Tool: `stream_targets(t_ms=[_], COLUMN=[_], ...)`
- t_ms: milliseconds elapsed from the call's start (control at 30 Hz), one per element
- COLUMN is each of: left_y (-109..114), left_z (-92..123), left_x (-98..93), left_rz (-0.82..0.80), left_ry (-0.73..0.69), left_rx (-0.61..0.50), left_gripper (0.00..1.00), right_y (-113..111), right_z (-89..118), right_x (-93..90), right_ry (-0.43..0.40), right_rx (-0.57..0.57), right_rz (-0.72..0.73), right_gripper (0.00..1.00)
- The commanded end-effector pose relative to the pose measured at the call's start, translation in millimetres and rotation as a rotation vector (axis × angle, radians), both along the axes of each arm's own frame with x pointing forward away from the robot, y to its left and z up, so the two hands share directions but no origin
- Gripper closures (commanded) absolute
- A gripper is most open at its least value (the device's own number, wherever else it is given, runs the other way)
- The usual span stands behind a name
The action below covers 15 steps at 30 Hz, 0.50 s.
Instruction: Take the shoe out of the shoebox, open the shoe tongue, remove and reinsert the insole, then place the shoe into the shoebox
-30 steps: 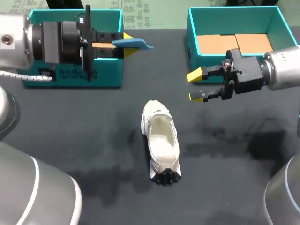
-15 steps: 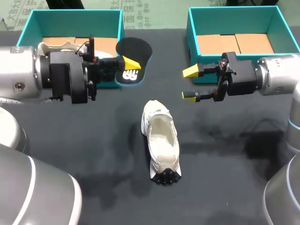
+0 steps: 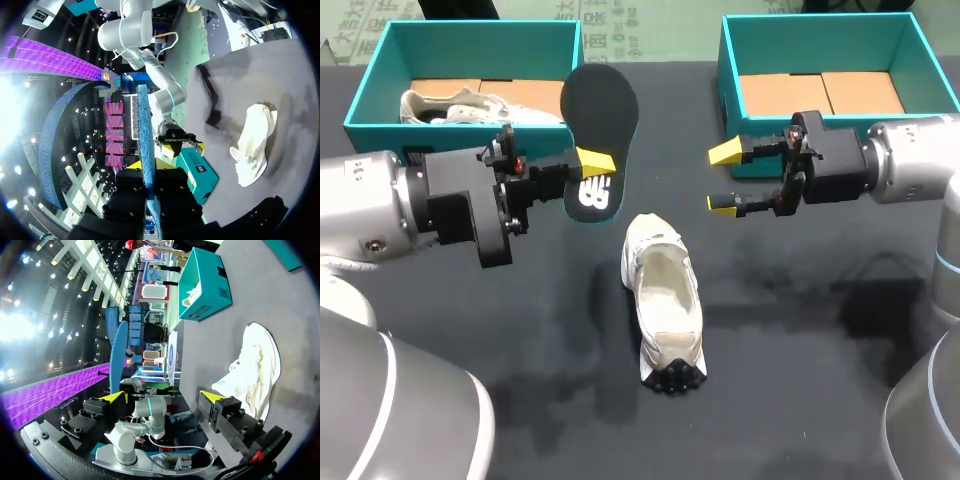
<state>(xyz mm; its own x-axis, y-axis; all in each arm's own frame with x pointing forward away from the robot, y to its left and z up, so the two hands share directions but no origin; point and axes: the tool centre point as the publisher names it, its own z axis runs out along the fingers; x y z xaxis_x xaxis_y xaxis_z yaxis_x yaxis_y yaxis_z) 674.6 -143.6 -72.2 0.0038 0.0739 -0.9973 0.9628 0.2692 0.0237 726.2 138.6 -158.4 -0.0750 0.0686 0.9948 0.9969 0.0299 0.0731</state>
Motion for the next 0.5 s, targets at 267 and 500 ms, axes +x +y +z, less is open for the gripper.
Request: stream_targets(t_ms=[267,500], left_y=[-20.4,-20.4], left_z=[-49.5,-49.5], left_x=[-2.3,-2.3], left_rz=[0.032,0.032], left_ry=[-0.164,-0.164], left_rx=[-0.088,-0.088], left_gripper=[1.0,1.0], right_y=[1.2,1.2], right_z=[-0.1,-0.1], right_x=[-0.4,-0.4], right_ry=[0.0,0.0], right_rx=[-0.003,-0.003], right_rz=[-0.001,-0.001], right_gripper=[0.0,0.0])
